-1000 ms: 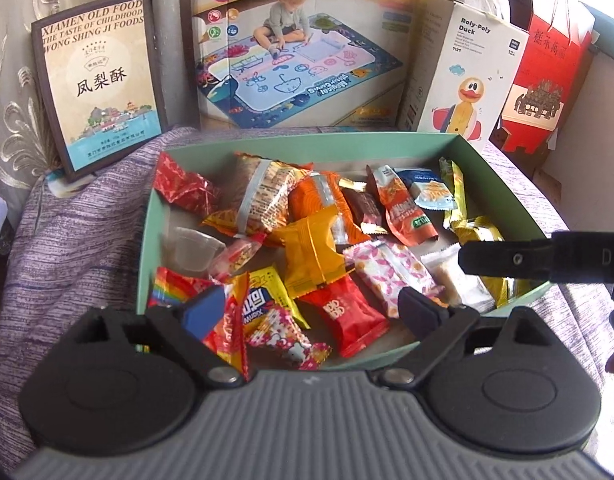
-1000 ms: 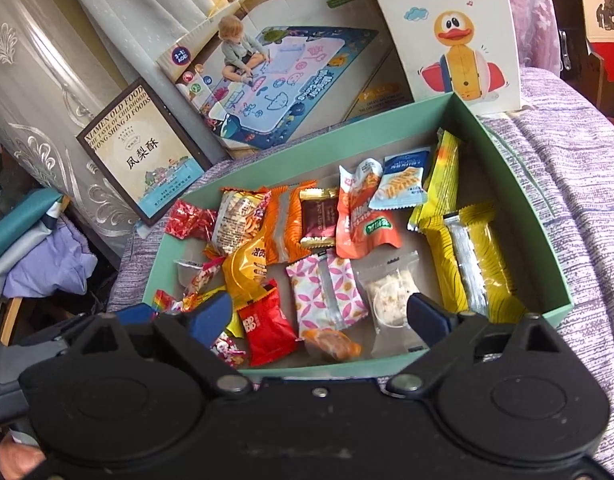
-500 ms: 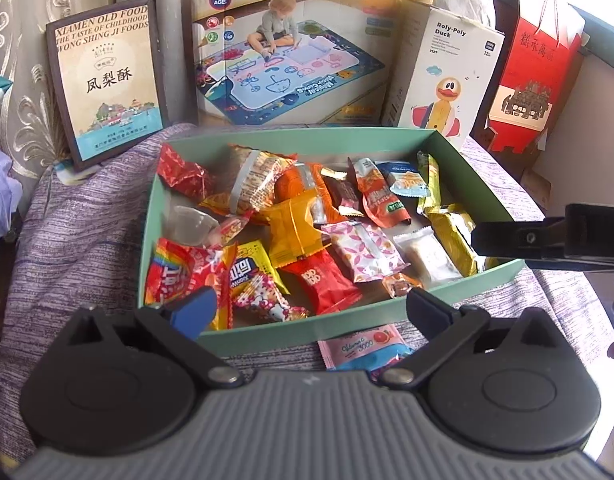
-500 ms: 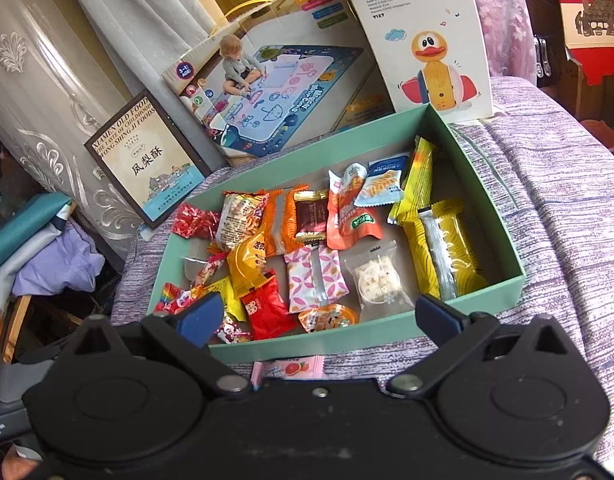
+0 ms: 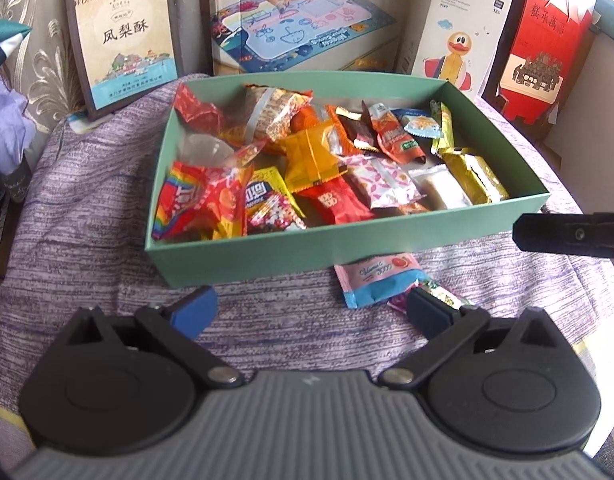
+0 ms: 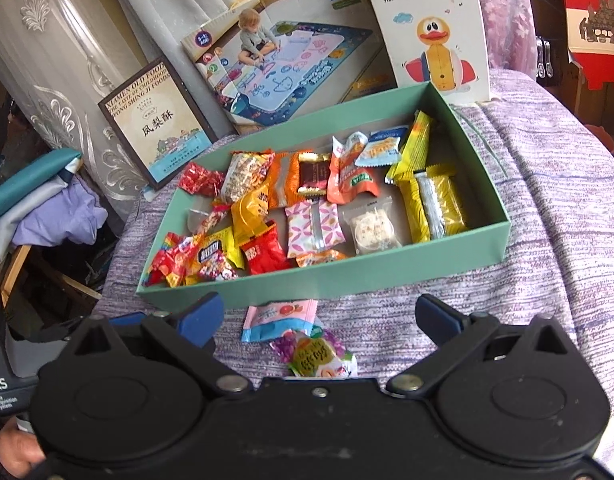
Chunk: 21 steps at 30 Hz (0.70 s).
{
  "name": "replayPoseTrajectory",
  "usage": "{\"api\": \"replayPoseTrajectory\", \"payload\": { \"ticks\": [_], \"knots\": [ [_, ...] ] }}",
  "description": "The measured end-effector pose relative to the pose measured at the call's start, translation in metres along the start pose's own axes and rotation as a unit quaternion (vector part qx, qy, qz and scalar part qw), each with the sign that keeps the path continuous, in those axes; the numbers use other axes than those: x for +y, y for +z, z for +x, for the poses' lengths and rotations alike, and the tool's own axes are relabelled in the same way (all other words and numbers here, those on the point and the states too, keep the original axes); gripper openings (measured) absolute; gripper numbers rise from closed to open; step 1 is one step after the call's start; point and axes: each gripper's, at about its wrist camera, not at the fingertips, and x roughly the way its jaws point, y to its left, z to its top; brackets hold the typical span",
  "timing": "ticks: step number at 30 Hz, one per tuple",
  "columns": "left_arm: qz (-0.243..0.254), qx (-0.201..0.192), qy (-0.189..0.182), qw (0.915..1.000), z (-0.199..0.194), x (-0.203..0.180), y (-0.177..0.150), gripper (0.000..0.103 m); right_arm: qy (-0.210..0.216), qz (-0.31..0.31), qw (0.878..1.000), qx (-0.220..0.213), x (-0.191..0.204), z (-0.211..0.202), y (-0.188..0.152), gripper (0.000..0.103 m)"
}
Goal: Organize snacks
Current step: 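Move the right gripper to the purple candy bag while the left moves to the pink-blue packet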
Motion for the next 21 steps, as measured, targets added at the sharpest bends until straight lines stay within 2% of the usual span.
{"api": "replayPoseTrajectory", "payload": {
  "ticks": [1, 4, 7, 8, 17, 21],
  "knots": [
    [-0.002, 0.004, 0.004, 1.0, 0.003, 0.002, -0.003, 0.103, -0.001, -0.006, 1.0, 0.004, 0.0, 0.002, -0.004, 0.103],
    [-0.012, 0.017, 0.009, 0.9998, 0.012, 0.01, -0.009, 0.103, -0.001, -0.023, 1.0, 0.016, 0.002, 0.012, -0.013, 0.093],
    [-0.017, 0.025, 0.012, 0.9995, 0.02, 0.016, -0.011, 0.103, -0.004, -0.047, 0.998, 0.034, 0.007, 0.027, -0.02, 0.075],
    [-0.018, 0.027, 0.013, 0.9994, 0.022, 0.017, -0.012, 0.103, -0.004, -0.053, 0.998, 0.039, 0.008, 0.031, -0.022, 0.073],
    [-0.032, 0.042, 0.014, 0.9985, 0.037, 0.031, -0.011, 0.103, -0.006, -0.128, 0.989, 0.071, 0.027, 0.066, -0.033, 0.073],
    [-0.035, 0.046, 0.007, 0.9983, 0.041, 0.028, -0.008, 0.103, -0.03, -0.181, 0.981, 0.069, 0.04, 0.072, -0.043, 0.064]
  ]
}}
